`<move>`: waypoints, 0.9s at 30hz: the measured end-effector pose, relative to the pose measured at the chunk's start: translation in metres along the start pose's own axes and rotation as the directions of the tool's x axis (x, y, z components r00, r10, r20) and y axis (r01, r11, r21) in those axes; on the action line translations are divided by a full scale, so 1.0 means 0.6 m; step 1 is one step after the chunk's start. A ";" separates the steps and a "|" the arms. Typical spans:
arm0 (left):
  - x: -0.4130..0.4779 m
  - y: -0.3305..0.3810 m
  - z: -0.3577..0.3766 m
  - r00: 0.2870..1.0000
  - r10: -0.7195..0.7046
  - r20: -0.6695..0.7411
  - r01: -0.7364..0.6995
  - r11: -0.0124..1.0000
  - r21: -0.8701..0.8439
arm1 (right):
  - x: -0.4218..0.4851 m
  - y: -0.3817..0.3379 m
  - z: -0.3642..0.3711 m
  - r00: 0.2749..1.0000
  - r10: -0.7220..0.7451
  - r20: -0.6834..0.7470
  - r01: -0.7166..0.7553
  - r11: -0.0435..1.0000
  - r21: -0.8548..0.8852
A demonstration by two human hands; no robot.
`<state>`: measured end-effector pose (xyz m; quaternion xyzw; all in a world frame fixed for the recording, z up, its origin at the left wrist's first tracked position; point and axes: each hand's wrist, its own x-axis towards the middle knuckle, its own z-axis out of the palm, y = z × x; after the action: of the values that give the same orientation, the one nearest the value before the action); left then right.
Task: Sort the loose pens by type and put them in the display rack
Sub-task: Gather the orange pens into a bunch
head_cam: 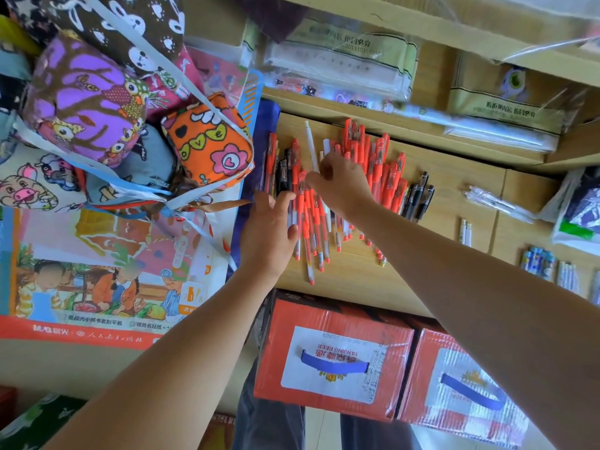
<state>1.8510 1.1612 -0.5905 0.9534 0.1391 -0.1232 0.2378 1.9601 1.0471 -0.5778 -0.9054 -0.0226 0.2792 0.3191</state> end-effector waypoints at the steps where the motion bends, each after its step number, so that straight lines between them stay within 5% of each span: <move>1: -0.002 0.006 -0.004 1.000 -0.004 -0.026 0.004 1.000 0.010 | -0.009 0.008 -0.006 1.000 -0.016 -0.024 0.018 0.998 0.059; 5: 0.002 0.052 -0.001 0.994 -0.059 -0.091 0.032 0.962 -0.270 | -0.057 0.059 -0.031 0.998 -0.058 -0.025 0.061 0.980 0.192; 8: 0.017 0.105 0.013 0.980 -0.185 0.072 0.191 0.784 -0.591 | -0.098 0.104 -0.046 0.994 -0.105 0.036 0.097 0.980 0.175; 11: 0.016 0.156 0.040 0.981 -0.147 0.124 0.192 0.741 -0.644 | -0.136 0.153 -0.063 0.991 -0.123 0.043 0.113 0.975 0.190; 16: -0.017 0.236 0.094 0.976 0.054 0.210 0.064 0.855 -0.514 | -0.182 0.269 -0.120 0.982 0.053 -0.182 -0.020 0.984 0.178; 20: -0.042 0.270 0.139 0.945 0.268 0.189 -0.253 0.962 -0.098 | -0.210 0.363 -0.167 0.931 0.211 -0.299 -0.184 0.976 0.117; 27: -0.071 0.297 0.164 0.914 0.233 0.333 -0.319 0.919 0.233 | -0.219 0.430 -0.176 0.909 0.300 -0.288 -0.324 0.945 -0.038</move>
<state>1.8525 0.9532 -0.5875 0.9578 -0.0548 -0.2492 0.1325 1.8688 0.7534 -0.5976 -0.9402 0.1558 0.1953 0.2314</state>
